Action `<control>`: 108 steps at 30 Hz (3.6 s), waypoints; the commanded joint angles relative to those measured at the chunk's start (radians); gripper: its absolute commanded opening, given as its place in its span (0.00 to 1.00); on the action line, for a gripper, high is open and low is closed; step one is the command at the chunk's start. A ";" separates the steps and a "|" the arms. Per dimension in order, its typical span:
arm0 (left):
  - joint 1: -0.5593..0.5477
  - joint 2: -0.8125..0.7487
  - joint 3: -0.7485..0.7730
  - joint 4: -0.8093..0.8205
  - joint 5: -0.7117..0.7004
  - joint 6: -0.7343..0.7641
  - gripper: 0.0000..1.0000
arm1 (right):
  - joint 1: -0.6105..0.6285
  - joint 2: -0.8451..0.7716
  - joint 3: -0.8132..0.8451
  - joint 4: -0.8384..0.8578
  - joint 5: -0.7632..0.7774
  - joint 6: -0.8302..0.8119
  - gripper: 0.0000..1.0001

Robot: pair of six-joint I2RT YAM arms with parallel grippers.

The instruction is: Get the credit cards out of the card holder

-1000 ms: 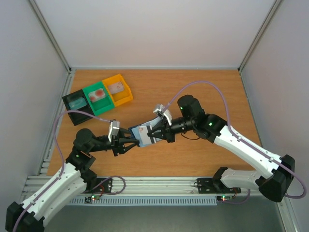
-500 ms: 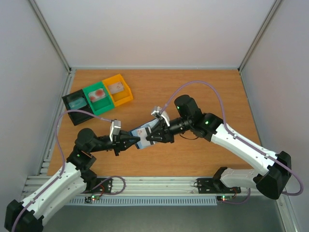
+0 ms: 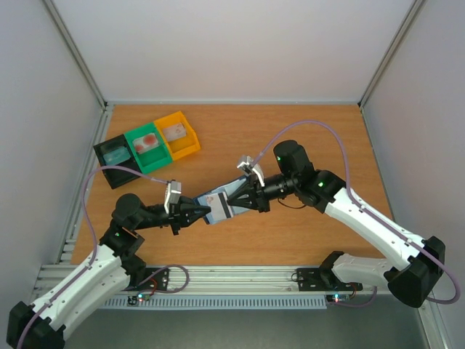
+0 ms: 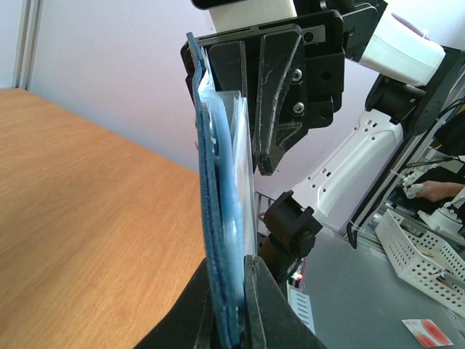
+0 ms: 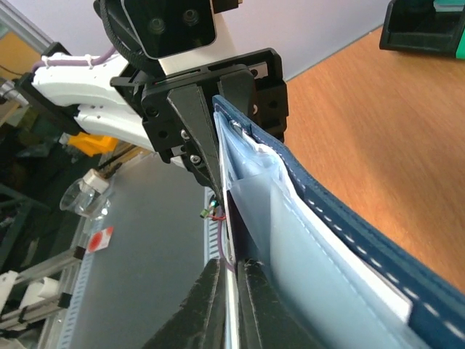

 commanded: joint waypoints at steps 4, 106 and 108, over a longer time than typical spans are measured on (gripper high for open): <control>-0.004 -0.005 -0.005 0.054 -0.002 0.021 0.00 | -0.002 0.016 -0.018 0.070 -0.036 0.041 0.13; 0.069 0.168 0.484 -0.290 0.181 0.161 0.77 | -0.107 -0.055 0.297 -0.121 -0.175 -0.140 0.01; 0.023 0.192 0.500 -0.303 0.110 0.164 0.75 | -0.105 -0.046 0.296 -0.104 -0.185 -0.131 0.01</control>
